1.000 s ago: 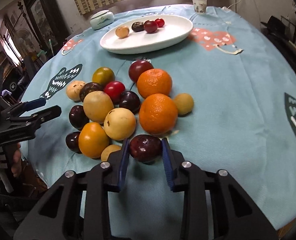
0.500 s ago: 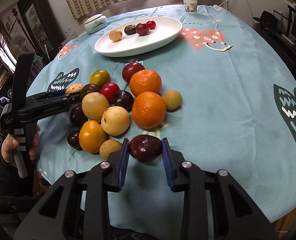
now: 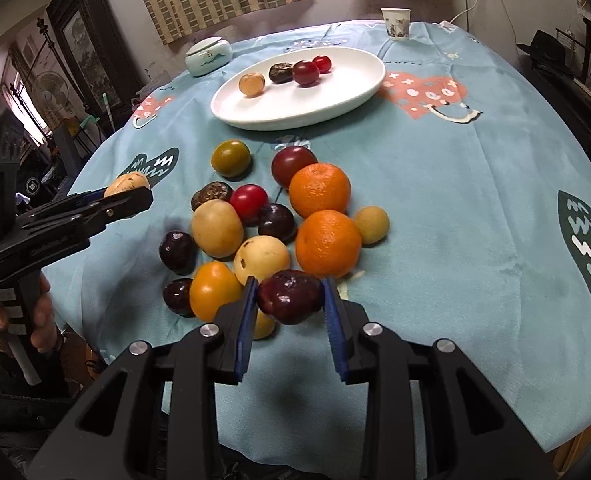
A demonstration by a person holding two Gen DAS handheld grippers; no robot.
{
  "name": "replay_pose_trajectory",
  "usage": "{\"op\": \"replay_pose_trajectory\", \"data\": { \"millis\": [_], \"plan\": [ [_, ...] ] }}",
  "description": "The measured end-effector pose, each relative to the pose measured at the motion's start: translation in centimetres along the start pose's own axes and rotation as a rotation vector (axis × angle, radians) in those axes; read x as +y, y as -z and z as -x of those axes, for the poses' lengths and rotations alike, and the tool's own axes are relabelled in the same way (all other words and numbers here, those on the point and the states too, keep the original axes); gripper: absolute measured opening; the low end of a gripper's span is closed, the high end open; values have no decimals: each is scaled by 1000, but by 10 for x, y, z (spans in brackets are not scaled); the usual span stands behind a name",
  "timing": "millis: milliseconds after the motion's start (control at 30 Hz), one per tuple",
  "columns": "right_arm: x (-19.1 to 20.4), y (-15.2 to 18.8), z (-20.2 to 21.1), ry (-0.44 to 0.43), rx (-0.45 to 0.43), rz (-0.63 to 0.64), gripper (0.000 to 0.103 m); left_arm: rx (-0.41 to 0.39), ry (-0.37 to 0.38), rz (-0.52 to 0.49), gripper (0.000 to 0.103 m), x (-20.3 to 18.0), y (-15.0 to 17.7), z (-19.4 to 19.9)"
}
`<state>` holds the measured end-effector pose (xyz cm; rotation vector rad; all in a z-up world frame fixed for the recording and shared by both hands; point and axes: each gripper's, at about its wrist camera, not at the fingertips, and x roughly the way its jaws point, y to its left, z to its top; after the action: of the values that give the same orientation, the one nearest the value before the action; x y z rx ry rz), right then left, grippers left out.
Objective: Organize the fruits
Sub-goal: 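Grasp the orange-tan fruit with the left tool while the right tool grasps a dark plum, then carry both fruits onto the plate and release them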
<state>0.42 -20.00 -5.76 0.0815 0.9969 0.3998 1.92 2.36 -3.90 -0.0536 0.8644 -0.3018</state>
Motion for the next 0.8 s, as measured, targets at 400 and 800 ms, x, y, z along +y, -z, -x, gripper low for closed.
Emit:
{"op": "replay_pose_trajectory", "data": {
  "millis": [400, 800],
  "plan": [
    [5, -34, -2, -16, -32, 32, 33, 21, 35, -27, 47, -5, -23, -2],
    [-10, -194, -64, -7, -33, 64, 33, 49, -46, -22, 47, 19, -168, -86]
  ]
}}
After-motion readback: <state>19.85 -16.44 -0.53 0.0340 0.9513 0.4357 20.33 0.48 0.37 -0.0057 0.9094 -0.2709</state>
